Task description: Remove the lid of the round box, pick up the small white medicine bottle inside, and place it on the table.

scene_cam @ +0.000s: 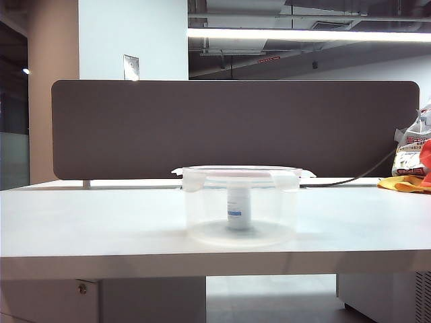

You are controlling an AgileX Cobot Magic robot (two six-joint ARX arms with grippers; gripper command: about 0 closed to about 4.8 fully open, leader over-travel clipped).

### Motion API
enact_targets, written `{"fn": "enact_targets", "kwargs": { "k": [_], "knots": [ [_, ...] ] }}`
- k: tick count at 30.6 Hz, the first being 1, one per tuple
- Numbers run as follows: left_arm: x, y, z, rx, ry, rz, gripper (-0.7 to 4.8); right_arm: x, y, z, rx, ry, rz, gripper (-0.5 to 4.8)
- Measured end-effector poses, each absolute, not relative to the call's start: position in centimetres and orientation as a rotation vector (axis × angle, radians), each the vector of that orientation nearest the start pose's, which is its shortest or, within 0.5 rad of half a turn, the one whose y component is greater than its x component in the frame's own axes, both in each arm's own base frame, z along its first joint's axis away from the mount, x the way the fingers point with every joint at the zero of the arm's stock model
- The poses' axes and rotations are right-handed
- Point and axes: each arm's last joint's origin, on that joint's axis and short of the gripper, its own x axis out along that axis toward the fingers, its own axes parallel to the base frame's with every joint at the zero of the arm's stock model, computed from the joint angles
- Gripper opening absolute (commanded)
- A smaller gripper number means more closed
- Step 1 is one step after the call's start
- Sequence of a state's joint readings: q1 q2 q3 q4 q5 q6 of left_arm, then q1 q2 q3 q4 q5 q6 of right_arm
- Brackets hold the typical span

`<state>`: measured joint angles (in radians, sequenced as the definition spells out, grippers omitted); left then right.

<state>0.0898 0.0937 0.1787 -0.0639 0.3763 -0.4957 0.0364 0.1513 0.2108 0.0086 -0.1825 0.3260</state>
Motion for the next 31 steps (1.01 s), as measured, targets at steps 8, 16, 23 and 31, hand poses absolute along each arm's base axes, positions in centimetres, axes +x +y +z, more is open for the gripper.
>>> {"fn": "enact_targets", "kwargs": {
  "k": [8, 16, 23, 31],
  "knots": [
    [11.5, -0.4, 23.7, -0.553, 0.229, -0.392, 1.17, 13.7, 1.4, 25.0, 0.392, 0.197, 0.331, 1.85],
    [15.4, -1.1, 25.1, -0.608, 0.422, -0.49, 1.61, 19.7, 2.1, 24.1, 0.536, 0.498, 0.431, 1.92],
    [18.4, -3.4, 24.5, -0.606, 0.581, -0.557, 1.92, 22.8, 2.6, 21.4, 0.651, 0.694, 0.515, 2.72],
    [22.0, -5.6, 22.7, -0.605, 0.75, -0.559, 3.17, 23.7, 2.7, 20.0, 0.688, 0.758, 0.522, 2.71]
  ]
}}
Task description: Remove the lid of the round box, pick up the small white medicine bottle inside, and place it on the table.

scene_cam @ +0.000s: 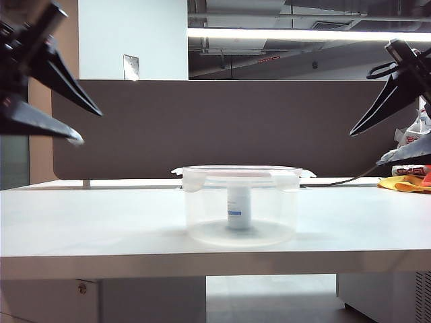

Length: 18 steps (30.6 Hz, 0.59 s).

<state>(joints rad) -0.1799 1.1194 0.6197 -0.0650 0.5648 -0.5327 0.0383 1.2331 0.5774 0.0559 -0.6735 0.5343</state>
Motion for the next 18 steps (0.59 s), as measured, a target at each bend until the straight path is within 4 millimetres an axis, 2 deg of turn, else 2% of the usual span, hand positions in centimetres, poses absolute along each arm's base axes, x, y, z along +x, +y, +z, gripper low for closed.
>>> {"fn": "enact_targets", "kwargs": {
  "k": [1, 3, 11, 18],
  "knots": [
    [22.6, -5.7, 22.6, -0.605, 0.764, -0.557, 3.53, 23.8, 2.7, 20.0, 0.695, 0.757, 0.522, 2.71],
    [23.8, -6.1, 22.4, -0.608, 0.791, -0.552, 3.73, 24.0, 2.7, 19.9, 0.72, 0.749, 0.522, 2.71],
    [27.7, -6.9, 22.1, -0.629, 0.855, -0.583, 3.73, 25.6, 3.2, 19.0, 0.817, 0.743, 0.529, 2.61],
    [30.2, -7.7, 22.9, -0.633, 0.851, -0.63, 3.72, 27.9, 5.1, 17.8, 0.836, 0.821, 0.572, 2.61]
  ]
}}
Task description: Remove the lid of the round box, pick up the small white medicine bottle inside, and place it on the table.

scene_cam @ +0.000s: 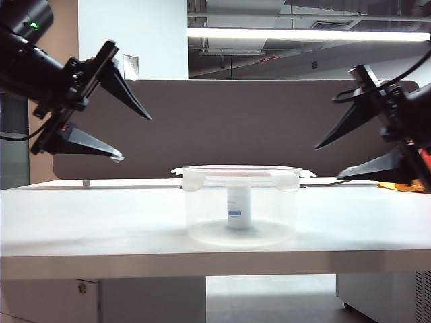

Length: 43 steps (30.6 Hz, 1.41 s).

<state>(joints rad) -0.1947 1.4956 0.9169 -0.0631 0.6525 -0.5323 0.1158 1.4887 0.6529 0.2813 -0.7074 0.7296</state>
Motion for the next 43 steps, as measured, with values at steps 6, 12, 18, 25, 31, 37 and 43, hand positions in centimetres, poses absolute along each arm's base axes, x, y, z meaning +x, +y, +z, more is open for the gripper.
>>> {"fn": "enact_targets", "kwargs": {
  "k": [6, 12, 18, 25, 31, 37, 43],
  "knots": [
    [30.4, -7.9, 22.9, -0.643, 0.86, -0.655, 3.72, 29.4, 5.6, 17.9, 0.856, 0.828, 0.584, 2.2],
    [30.4, -7.9, 23.0, -0.644, 0.861, -0.666, 3.72, 29.6, 5.6, 17.7, 0.864, 0.828, 0.564, 2.02],
    [30.4, -8.0, 23.0, -0.645, 0.863, -0.671, 3.72, 29.8, 5.6, 17.2, 0.871, 0.842, 0.552, 2.2],
    [30.3, -8.3, 23.0, -0.642, 0.867, -0.686, 3.72, 30.3, 5.7, 16.2, 0.923, 0.862, 0.555, 2.31],
    [30.3, -8.3, 23.0, -0.642, 0.868, -0.686, 3.72, 30.6, 5.9, 16.3, 0.953, 0.853, 0.578, 2.3],
    [30.3, -8.3, 23.0, -0.642, 0.867, -0.686, 3.72, 30.5, 6.2, 16.3, 0.965, 0.86, 0.58, 2.3],
    [30.3, -8.3, 23.0, -0.642, 0.868, -0.685, 3.72, 30.7, 6.2, 15.9, 0.989, 0.873, 0.569, 2.29]
  ]
}}
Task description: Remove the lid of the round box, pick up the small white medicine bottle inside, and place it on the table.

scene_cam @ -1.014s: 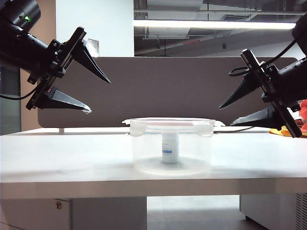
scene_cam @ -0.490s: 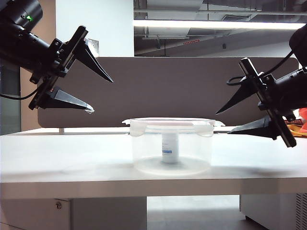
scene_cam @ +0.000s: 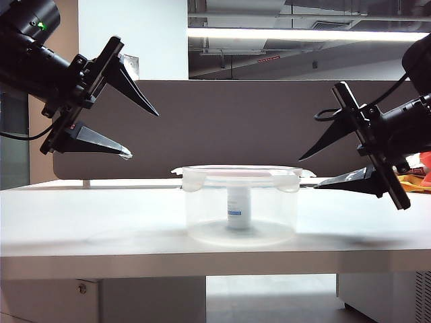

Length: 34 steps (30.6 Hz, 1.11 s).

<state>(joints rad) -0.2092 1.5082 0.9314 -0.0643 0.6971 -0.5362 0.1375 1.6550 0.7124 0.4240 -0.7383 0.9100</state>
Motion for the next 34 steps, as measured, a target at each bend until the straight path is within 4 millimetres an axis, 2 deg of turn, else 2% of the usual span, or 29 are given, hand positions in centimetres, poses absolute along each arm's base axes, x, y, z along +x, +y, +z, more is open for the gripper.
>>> {"fn": "enact_targets", "kwargs": {
  "k": [8, 12, 17, 25, 28, 31, 34],
  "knots": [
    [30.29, -8.33, 22.99, -0.642, 0.868, -0.685, 3.72, 30.76, 6.25, 15.64, 1.004, 0.885, 0.574, 1.92],
    [30.29, -8.33, 22.99, -0.642, 0.868, -0.685, 3.72, 30.86, 6.27, 15.83, 1.011, 0.871, 0.584, 1.18],
    [30.29, -8.33, 22.99, -0.642, 0.868, -0.685, 3.72, 30.92, 6.28, 15.94, 1.011, 0.859, 0.591, 1.12],
    [30.29, -8.33, 22.99, -0.642, 0.868, -0.685, 3.72, 30.92, 6.27, 15.91, 1.012, 0.86, 0.589, 0.48],
    [30.29, -8.33, 22.99, -0.642, 0.868, -0.685, 3.72, 30.98, 6.24, 16.01, 1.009, 0.849, 0.593, 0.41],
    [30.29, -8.33, 23.0, -0.642, 0.867, -0.685, 3.72, 31.0, 6.23, 15.99, 1.009, 0.846, 0.584, -0.04],
    [30.29, -8.33, 23.0, -0.642, 0.867, -0.685, 3.72, 31.07, 6.22, 16.1, 1.004, 0.83, 0.585, -0.04]
  ]
}}
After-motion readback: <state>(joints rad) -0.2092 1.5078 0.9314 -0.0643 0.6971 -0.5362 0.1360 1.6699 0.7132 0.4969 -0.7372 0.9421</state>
